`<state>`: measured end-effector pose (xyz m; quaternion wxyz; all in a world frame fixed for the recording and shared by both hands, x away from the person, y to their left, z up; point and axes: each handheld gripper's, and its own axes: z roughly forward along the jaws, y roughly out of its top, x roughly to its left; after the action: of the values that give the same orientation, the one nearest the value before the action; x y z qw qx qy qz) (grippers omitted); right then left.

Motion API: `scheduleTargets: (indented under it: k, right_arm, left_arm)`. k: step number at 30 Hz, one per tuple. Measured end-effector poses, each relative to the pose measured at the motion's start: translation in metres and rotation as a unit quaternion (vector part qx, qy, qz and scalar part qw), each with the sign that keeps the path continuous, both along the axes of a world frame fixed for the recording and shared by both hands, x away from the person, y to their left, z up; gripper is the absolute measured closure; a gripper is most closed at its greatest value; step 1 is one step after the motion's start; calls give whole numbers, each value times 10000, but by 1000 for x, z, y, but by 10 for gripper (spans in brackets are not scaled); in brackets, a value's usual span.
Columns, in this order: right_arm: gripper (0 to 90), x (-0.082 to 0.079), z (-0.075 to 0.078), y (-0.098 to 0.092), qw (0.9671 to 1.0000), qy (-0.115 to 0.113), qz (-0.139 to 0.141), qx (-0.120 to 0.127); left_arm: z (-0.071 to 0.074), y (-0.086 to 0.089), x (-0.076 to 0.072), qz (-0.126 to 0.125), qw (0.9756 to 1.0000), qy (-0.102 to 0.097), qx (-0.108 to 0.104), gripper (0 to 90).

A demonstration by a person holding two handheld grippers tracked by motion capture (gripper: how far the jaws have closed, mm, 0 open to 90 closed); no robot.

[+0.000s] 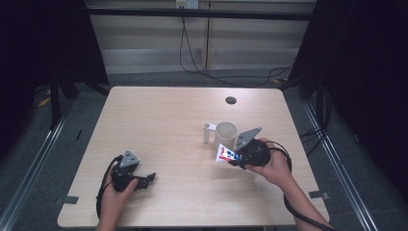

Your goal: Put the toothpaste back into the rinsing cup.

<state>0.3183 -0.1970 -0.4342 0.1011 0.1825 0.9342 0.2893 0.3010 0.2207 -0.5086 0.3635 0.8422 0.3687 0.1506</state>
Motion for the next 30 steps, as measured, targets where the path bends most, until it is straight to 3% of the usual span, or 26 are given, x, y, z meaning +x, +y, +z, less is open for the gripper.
scheduleTargets:
  k: [10, 16, 30]
  right_arm:
    - [670, -2, 11, -12, 9978, 75, -148, 642]
    - [669, -3, 18, -18, 9960, 68, -216, 860]
    - [670, -1, 33, -29, 9867, 95, -422, 1565]
  left_arm:
    - [0, 0, 0, 0, 10000, -1, 0, 157]
    - [0, 0, 0, 0, 10000, -1, -1, 157]
    - [0, 0, 0, 1, 10000, 0, -2, 157]
